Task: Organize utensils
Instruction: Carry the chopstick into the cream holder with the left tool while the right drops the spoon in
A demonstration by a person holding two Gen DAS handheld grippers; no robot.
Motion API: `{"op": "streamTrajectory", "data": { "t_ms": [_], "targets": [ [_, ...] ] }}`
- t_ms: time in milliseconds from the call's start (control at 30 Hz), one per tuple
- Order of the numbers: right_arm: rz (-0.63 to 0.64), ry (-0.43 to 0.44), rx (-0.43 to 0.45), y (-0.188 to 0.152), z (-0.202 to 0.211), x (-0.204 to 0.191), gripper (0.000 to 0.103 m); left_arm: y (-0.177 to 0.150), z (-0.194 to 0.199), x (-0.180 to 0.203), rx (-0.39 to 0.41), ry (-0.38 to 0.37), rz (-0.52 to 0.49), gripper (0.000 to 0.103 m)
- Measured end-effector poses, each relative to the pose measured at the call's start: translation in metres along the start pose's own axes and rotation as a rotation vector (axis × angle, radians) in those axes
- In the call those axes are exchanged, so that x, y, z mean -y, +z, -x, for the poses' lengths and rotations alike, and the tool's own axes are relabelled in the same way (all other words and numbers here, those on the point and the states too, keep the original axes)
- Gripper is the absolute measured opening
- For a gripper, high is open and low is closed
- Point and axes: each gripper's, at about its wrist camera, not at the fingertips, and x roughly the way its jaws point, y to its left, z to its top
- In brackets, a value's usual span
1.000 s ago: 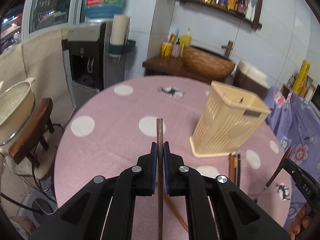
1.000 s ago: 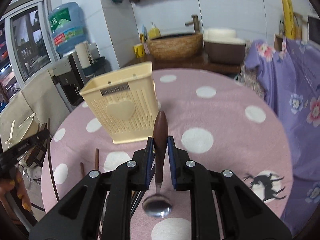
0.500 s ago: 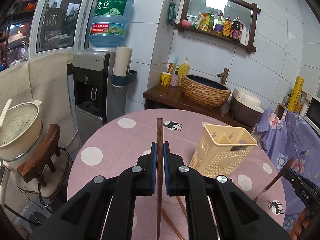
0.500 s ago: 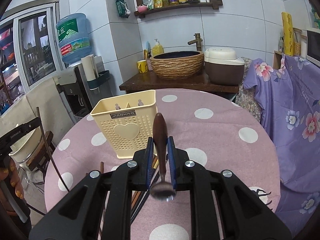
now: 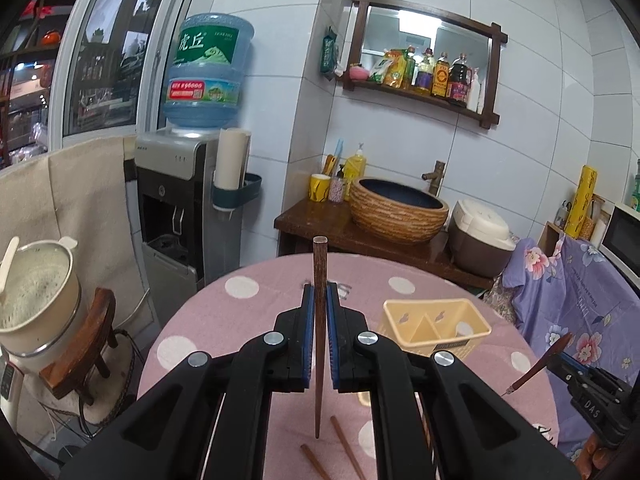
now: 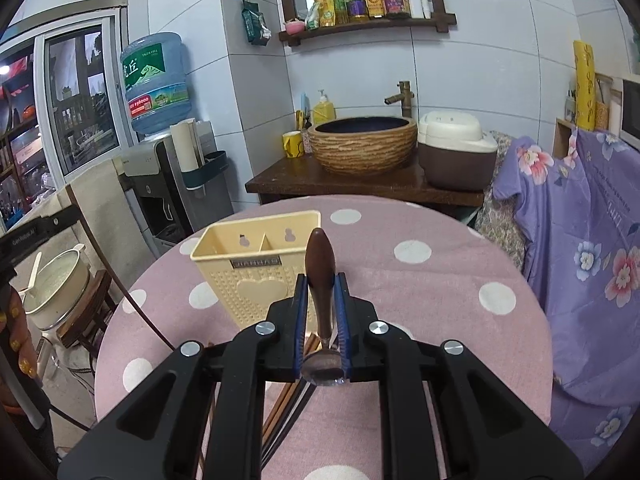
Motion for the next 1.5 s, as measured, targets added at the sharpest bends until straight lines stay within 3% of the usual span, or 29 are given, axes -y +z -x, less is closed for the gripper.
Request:
{"op": "streamTrajectory", "data": {
  "t_ms": [400,567,800,1200,1233,1500],
  "targets": [
    [0.004,0.037,0.050,0.099,0.000,-0.019,0.014,0.092,0.006,0.052,0.069,-0.112,-0.020,0.007],
    [0.008,0.025,0.097,0.131,-0.011,-0.035,0.014,0.112,-0.003,0.080,0.098,-0.125,-0.033,0.007],
    [0.004,0.018,0.076,0.110,-0.057,-0.043,0.014,0.079,-0.045,0.088,0.043,-0.085,-0.030,0.007],
    [-0.011,0.010,-0.037,0.050,-0.114,-0.031,0.014,0.002,-0.115,0.081,-0.140,-0.049,-0.004,0.006],
    [-0.014,0.010,-0.043,0.046,-0.116,-0.030,0.014,-0.002,-0.118,0.081,-0.145,-0.044,-0.006,0.002],
    [-0.012,0.003,-0.039,0.035,-0.123,-0.027,0.014,-0.011,-0.124,0.071,-0.167,-0.043,0.019,0.002]
  ]
}}
